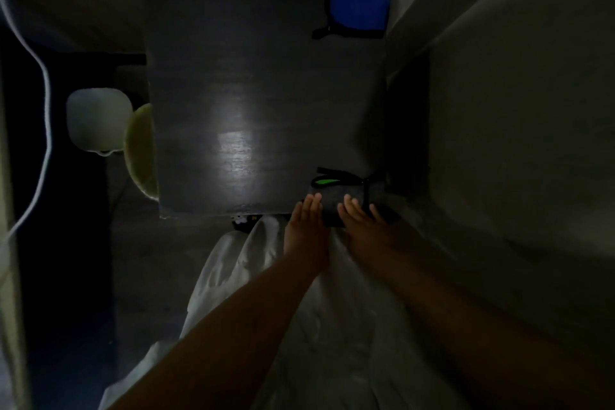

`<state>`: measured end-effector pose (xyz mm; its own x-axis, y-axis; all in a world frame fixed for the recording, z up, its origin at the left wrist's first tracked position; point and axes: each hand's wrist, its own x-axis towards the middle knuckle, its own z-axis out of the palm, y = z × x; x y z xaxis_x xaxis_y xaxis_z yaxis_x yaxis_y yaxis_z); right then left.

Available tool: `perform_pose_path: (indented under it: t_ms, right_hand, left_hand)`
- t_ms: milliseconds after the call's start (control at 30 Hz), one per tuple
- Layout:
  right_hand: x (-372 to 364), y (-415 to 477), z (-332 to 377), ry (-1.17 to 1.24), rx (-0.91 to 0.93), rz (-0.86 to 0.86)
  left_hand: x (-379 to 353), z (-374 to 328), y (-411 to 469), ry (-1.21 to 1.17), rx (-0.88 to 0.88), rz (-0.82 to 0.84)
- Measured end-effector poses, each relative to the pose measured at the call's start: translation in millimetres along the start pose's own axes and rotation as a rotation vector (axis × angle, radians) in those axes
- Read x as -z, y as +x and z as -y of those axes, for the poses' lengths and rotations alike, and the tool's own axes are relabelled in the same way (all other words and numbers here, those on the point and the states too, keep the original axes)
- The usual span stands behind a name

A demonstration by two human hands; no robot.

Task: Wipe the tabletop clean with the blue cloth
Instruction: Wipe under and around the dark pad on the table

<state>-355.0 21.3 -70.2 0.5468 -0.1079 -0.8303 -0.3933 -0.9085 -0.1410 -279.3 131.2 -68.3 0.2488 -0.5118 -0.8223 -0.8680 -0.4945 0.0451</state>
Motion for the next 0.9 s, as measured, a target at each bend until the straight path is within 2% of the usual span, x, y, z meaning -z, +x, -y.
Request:
perform_pose_path:
  t_ms: [300,900]
  right_hand:
    - [15.6,30.8,101.6,0.041,0.134,0.022]
    - [39.0,75.5,253.3,-0.153,0.199,0.146]
  left_hand:
    - [-40.9,75.9,-37.0,0.015,0.218,0.108]
    - [-97.2,199.2,-82.8,-0.166,0.351,0.109]
